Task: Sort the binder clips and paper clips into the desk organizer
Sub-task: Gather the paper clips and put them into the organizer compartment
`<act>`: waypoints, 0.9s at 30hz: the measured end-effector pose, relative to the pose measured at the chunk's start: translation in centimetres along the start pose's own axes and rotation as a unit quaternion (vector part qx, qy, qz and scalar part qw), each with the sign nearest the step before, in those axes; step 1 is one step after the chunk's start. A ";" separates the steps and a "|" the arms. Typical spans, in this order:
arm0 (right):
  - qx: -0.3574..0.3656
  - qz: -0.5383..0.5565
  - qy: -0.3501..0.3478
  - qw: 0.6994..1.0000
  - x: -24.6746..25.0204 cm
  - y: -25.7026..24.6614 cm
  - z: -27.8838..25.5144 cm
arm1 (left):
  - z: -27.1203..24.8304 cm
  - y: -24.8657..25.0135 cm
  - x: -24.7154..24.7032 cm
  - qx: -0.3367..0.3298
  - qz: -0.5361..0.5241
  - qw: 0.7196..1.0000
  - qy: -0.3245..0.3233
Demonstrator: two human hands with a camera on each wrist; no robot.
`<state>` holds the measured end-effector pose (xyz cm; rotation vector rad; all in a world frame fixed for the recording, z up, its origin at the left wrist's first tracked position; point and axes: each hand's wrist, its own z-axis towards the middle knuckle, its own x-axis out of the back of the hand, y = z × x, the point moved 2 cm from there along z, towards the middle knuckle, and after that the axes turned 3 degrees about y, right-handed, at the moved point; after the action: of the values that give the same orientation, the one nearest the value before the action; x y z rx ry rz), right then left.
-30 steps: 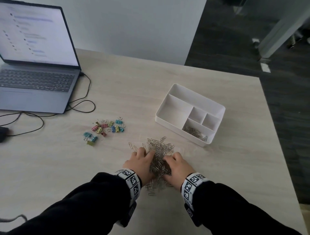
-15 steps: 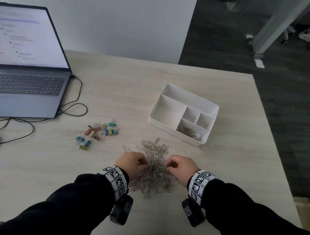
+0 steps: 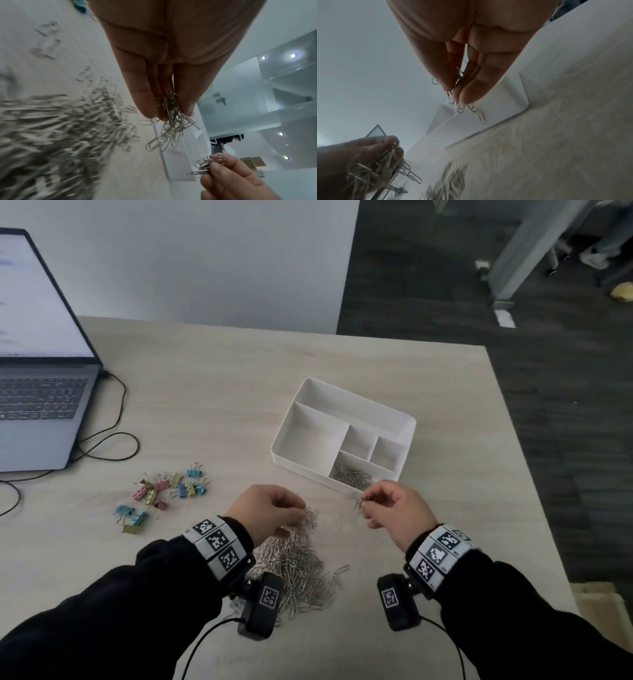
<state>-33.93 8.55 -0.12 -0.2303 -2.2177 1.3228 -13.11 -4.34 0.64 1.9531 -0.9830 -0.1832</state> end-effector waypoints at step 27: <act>0.134 -0.281 -0.013 0.950 2.0 -0.8 2.6 | 7.3 5.9 -5.9 -0.138 0.106 0.982 0.067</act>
<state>-36.88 6.99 0.36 0.4894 -1.8865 1.2713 -23.88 -6.66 -0.43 1.5769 -1.0114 -0.0619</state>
